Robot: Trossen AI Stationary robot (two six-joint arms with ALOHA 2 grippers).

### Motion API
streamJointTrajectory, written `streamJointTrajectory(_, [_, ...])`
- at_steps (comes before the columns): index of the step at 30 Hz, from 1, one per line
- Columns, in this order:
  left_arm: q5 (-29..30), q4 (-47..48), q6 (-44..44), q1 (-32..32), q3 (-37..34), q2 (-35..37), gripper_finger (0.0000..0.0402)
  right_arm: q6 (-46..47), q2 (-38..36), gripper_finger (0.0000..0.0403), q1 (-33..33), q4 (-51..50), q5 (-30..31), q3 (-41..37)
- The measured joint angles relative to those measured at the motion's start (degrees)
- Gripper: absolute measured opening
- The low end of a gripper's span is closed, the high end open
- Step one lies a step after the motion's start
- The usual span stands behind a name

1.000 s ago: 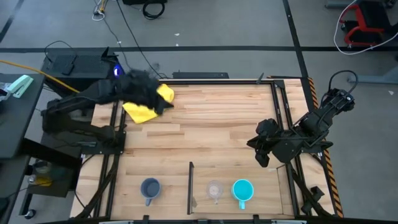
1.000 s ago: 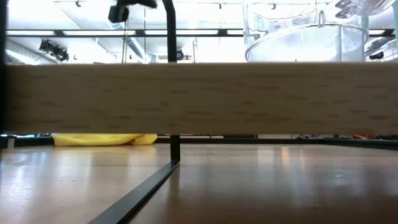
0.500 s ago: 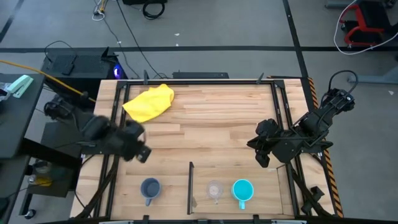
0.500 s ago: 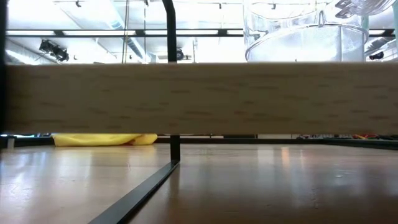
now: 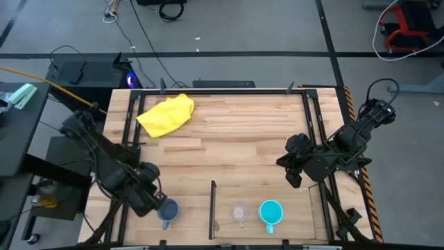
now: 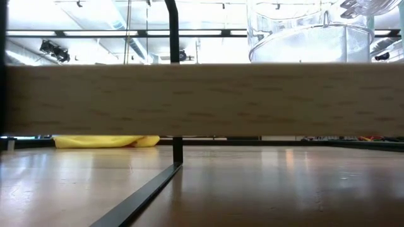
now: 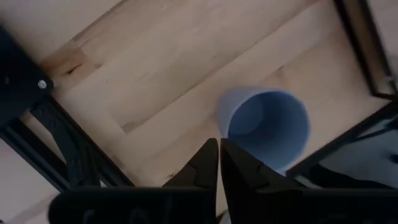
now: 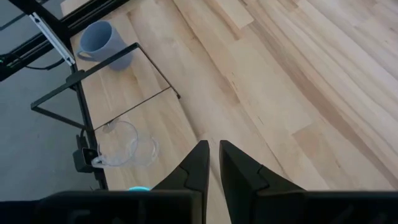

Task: Stack small to large cups/mugs on shelf
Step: Put the violet mug on the shelf

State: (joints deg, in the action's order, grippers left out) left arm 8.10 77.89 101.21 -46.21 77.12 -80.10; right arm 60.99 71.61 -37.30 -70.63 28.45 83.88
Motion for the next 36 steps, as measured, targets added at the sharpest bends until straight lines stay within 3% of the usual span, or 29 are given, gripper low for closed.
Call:
streamJointTrajectory(19, [-1.8, -5.1, -15.5, 3.0, 0.0, -7.6, 0.0114, -1.4, 0.0, 0.0044, 0.0, 0.0, 0.0, 0.0])
streamJointTrajectory(27, [-1.8, -5.6, -18.5, 5.2, -0.4, -9.5, 0.0119, -2.9, 0.0, 0.0043, 0.0, 0.0, 0.0, 0.0])
streamJointTrajectory(31, [-3.6, -12.3, -19.0, 5.9, -4.3, -9.6, 0.0115, -2.8, 0.0, 0.0044, -0.1, 0.0, 0.0, 0.0])
streamJointTrajectory(36, [-5.9, -13.1, -19.2, 5.9, -7.6, -9.6, 0.0120, -2.7, 0.0, 0.0043, -1.5, 0.0, 0.0, 0.0])
